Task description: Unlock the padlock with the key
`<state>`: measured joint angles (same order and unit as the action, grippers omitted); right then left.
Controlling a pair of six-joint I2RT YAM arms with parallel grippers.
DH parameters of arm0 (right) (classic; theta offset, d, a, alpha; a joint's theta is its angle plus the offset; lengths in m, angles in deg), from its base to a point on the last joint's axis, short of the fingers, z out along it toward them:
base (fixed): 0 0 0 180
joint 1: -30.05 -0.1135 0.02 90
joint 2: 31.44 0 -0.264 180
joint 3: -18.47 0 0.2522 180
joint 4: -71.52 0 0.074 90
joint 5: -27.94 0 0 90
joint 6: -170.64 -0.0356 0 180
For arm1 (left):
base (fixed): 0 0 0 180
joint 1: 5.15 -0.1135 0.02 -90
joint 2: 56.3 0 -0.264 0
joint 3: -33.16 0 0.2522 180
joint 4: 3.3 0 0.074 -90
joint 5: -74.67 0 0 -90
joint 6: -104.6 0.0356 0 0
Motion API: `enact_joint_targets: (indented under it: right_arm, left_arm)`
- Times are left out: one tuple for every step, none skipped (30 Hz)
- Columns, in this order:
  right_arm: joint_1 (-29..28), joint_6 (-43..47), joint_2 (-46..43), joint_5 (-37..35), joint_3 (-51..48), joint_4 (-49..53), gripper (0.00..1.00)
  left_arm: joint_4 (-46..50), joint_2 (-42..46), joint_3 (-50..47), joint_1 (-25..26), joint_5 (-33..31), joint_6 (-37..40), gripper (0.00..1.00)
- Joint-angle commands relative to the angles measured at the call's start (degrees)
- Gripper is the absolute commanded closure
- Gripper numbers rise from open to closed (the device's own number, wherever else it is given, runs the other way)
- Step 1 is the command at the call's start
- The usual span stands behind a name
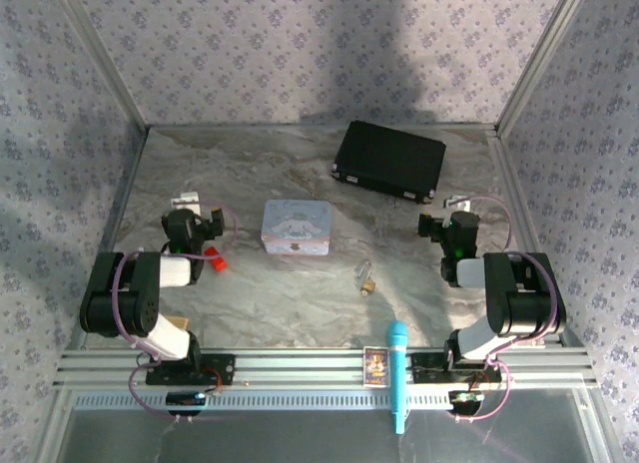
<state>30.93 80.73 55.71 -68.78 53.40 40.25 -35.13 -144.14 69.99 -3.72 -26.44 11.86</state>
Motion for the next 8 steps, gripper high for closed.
enact_joint_targets:
  right_arm:
    - [0.08, 1.04, -0.14, 0.61, 1.38, -0.84, 0.01]
    - [0.08, 1.04, -0.04, 0.65, 1.40, -0.73, 0.01]
    - [0.29, 0.92, -0.05, 1.15, 1.61, -0.35, 0.01]
    - [0.35, 0.87, 0.02, 1.21, 1.60, -0.27, 0.01]
    - [0.35, 0.87, -0.05, 1.27, 1.58, -0.32, 0.01]
    - [0.37, 0.85, -0.06, 1.35, 1.42, -0.49, 0.01]
    - [0.30, 0.95, -0.07, 1.27, 1.33, -0.84, 0.01]
    - [0.17, 1.34, -0.03, 1.69, 1.57, -0.57, 0.01]
  left_arm:
    - [-2.49, -0.17, -0.04, -0.50, 1.42, 0.79, 0.00]
    - [-2.41, -0.15, -0.04, -0.48, 1.40, 0.78, 0.00]
    - [-2.41, -0.16, -0.04, -0.55, 1.42, 0.73, 0.00]
    - [-2.36, -0.12, -0.04, -0.53, 1.39, 0.80, 0.00]
    - [-2.41, -0.15, -0.04, -0.48, 1.37, 0.74, 0.00]
    - [-2.41, -0.16, 0.04, -0.54, 1.43, 0.76, 0.00]
    - [-2.33, -0.18, 0.05, -0.53, 1.53, 0.75, 0.00]
    - [-2.32, -0.19, 0.04, -0.55, 1.54, 0.74, 0.00]
